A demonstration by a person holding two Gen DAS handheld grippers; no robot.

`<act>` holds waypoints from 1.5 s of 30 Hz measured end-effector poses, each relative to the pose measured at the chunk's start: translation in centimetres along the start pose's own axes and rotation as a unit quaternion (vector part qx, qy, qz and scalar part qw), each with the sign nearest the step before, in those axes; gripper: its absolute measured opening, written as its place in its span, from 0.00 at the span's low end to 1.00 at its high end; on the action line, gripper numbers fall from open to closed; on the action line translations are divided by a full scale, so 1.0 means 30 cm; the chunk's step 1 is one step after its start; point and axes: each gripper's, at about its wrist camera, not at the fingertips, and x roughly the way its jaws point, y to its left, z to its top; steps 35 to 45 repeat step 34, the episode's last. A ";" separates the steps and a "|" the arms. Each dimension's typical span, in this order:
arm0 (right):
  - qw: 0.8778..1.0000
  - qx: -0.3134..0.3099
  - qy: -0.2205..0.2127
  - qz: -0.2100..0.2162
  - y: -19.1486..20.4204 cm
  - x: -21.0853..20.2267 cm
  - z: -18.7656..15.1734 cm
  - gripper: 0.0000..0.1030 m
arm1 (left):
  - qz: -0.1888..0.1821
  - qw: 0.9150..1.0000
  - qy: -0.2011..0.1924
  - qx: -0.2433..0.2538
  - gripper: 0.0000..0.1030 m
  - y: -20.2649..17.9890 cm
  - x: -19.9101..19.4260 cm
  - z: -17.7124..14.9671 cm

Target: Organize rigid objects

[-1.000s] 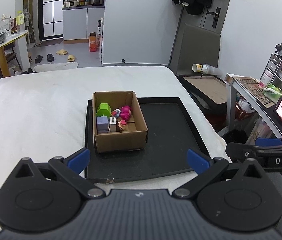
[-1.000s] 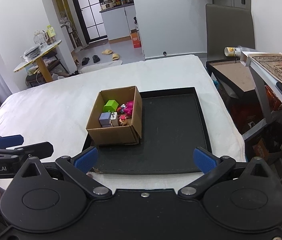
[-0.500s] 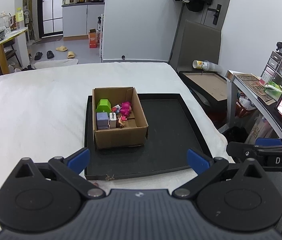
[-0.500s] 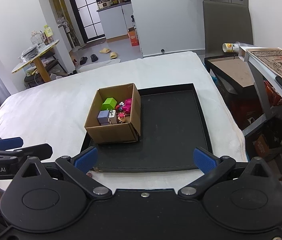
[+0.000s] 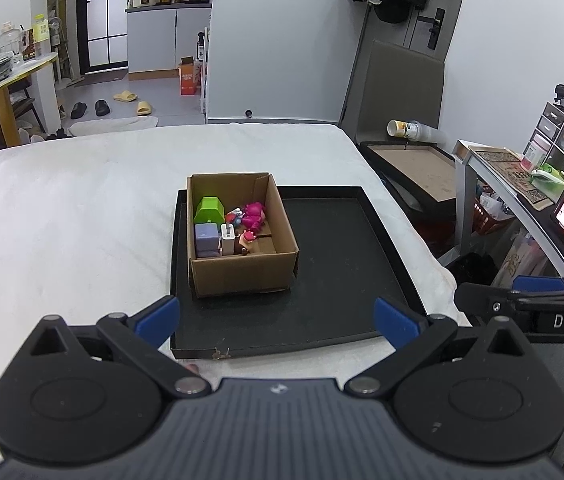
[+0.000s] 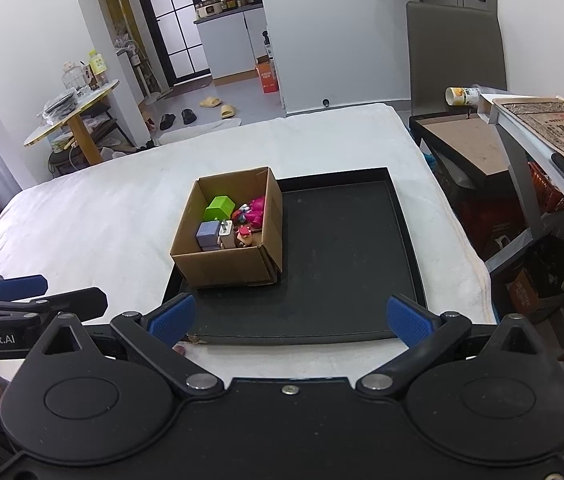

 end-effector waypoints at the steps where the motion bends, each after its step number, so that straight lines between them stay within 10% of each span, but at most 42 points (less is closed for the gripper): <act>1: 1.000 0.000 0.000 0.001 0.001 0.000 -0.001 1.00 | 0.000 1.000 0.000 0.000 1.00 0.000 0.000 0.000; 45: 1.000 -0.001 0.004 -0.001 0.008 0.000 -0.005 1.00 | 0.006 1.000 -0.004 0.001 1.00 -0.003 0.000 -0.008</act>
